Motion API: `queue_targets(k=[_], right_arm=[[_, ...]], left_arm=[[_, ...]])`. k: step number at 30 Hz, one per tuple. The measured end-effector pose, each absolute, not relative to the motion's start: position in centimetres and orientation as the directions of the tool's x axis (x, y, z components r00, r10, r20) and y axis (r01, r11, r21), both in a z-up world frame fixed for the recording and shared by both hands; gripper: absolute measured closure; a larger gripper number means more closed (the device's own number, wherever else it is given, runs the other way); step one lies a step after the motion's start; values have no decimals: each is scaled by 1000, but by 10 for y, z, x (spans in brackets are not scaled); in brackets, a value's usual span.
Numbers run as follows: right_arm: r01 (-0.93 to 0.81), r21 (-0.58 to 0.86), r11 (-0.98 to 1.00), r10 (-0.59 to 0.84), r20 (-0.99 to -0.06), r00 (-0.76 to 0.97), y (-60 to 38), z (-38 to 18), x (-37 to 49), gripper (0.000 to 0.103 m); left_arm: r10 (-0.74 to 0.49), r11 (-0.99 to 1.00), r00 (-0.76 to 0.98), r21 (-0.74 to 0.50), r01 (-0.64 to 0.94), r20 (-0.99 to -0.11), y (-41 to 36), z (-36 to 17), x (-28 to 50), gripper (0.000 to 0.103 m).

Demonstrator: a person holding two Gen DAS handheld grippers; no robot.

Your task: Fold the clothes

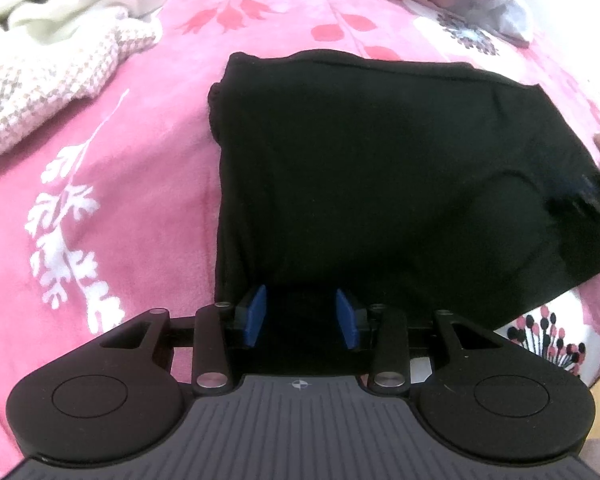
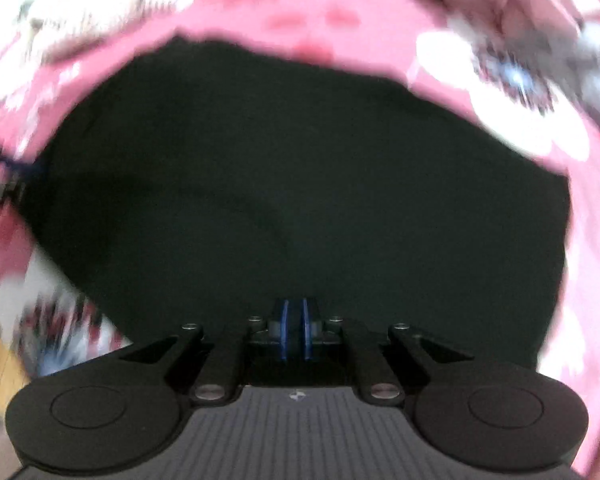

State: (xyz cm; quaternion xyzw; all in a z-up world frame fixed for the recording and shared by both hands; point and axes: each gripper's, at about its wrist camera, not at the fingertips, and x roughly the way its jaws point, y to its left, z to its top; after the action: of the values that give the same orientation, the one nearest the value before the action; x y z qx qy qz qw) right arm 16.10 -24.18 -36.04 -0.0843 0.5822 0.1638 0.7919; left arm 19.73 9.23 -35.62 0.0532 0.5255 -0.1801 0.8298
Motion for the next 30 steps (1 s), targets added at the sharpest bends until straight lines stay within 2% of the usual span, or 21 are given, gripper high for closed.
queue_targets(k=[3,6,9,14,18,22,25,28,30], right_arm=[[-334,52,941,130,-967,218,-247,-354,153,97],[-320,53,946,164,-929,332,-235,-345,181,97],[-315,90,945,213,-900,381,-217,-351,210,97],[-302,139,943,234,-922,308,-211,-370,197,97],[-282,129,951,195,-955,222,-220,-363,145,97],[-290,116,950,184,-958,219,-225,-347,133,97],[-291,132,947,229,-916,329,-218,-338,164,97],[-298,166,940,270,-895,355,-202,-351,191,97],[-290,197,936,292,-897,332,-196,-362,195,97]], left_arm=[[-221,934,415,-69,350,-882,89,-346,194,64],[-206,928,472,-19,371,-857,79,-329,188,64],[-271,895,493,-28,446,-827,54,-322,184,64],[-447,798,381,-168,579,-810,-2,-335,183,64],[-469,821,242,-318,475,-849,2,-359,163,65],[-462,820,209,-326,471,-862,17,-350,152,65],[-497,808,254,-335,485,-829,12,-336,167,64],[-528,792,286,-342,505,-800,-15,-338,187,64],[-538,785,245,-373,494,-806,-27,-351,195,64]])
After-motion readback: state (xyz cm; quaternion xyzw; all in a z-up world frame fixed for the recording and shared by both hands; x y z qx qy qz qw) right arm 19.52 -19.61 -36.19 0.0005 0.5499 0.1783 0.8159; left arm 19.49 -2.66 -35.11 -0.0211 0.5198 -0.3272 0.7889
